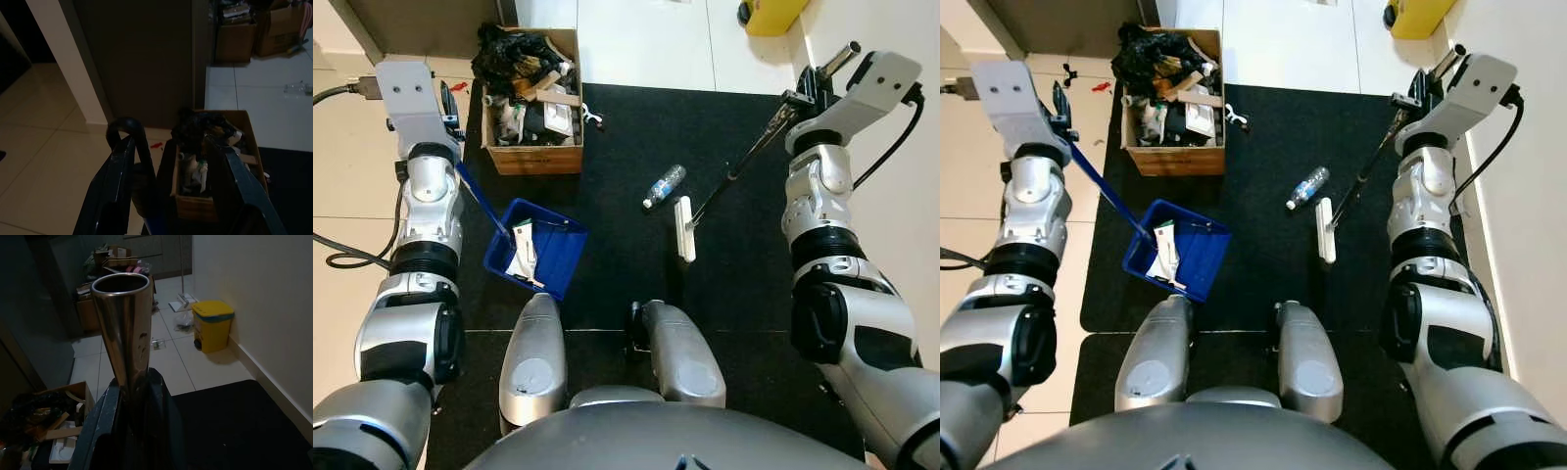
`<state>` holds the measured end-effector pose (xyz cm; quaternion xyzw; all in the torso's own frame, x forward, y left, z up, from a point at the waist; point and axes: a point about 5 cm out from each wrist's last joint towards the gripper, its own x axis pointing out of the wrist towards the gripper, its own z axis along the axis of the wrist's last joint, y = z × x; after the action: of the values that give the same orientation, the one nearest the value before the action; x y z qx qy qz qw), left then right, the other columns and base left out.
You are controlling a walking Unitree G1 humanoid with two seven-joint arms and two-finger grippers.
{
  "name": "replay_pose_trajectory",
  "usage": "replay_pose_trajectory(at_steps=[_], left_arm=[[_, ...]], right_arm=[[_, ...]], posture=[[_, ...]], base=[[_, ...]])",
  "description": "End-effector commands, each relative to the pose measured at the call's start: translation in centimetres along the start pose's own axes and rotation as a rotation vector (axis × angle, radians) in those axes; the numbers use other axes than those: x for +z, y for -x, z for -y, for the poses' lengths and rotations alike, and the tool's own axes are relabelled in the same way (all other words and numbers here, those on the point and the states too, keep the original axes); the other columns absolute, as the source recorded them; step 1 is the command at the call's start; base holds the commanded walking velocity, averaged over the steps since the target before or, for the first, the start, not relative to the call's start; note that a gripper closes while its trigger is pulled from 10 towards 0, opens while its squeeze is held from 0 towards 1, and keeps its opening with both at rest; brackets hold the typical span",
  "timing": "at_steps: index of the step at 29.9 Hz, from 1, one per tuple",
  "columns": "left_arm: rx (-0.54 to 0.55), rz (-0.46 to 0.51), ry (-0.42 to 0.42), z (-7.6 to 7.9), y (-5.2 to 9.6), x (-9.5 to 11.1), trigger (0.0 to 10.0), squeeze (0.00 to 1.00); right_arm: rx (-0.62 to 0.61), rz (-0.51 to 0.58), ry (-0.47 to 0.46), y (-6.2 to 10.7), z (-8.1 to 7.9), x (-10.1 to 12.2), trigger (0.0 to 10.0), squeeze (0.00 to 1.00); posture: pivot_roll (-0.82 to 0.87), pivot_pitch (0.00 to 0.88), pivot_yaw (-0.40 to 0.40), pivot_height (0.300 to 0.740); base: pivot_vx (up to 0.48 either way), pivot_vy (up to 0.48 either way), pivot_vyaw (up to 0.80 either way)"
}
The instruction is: Sweep floor
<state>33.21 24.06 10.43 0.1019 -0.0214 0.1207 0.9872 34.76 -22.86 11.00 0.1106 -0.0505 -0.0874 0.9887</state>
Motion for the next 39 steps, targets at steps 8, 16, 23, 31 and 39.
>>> replay_pose_trajectory(at_steps=[8, 16, 23, 31, 39], left_arm=[[0.022, -0.026, 0.005, 1.7, 2.2, -1.2, 10.0, 0.0], [0.057, -0.046, 0.005, 1.6, 3.0, -1.6, 10.0, 0.0], [0.089, -0.06, -0.016, 0.0, 2.0, -1.3, 10.0, 0.0], [0.053, -0.085, 0.017, 0.1, 0.7, -1.1, 10.0, 0.0], [0.024, -0.133, 0.047, 0.2, 0.2, -1.5, 10.0, 0.0]], right_arm=[[0.001, 0.02, 0.008, -0.2, 0.2, 0.5, 10.0, 0.0], [0.002, 0.016, 0.009, -0.2, 0.1, 0.5, 10.0, 0.0], [0.005, 0.014, 0.007, -0.3, 0.0, 0.5, 10.0, 0.0], [0.004, 0.02, 0.009, -0.2, 0.1, 0.6, 10.0, 0.0], [-0.004, 0.025, 0.019, 0.0, 0.7, 0.7, 10.0, 0.0]], posture=[[0.13, 0.096, -0.105, 0.74], [0.13, 0.093, -0.108, 0.74], [0.14, 0.091, -0.11, 0.74], [0.12, 0.097, -0.112, 0.74], [0.1, 0.105, -0.113, 0.74]], base=[[0.0, 0.0, 0.0], [0.0, 0.0, 0.0], [0.0, 0.0, 0.0], [0.0, 0.0, 0.0], [0.0, 0.0, 0.0]])
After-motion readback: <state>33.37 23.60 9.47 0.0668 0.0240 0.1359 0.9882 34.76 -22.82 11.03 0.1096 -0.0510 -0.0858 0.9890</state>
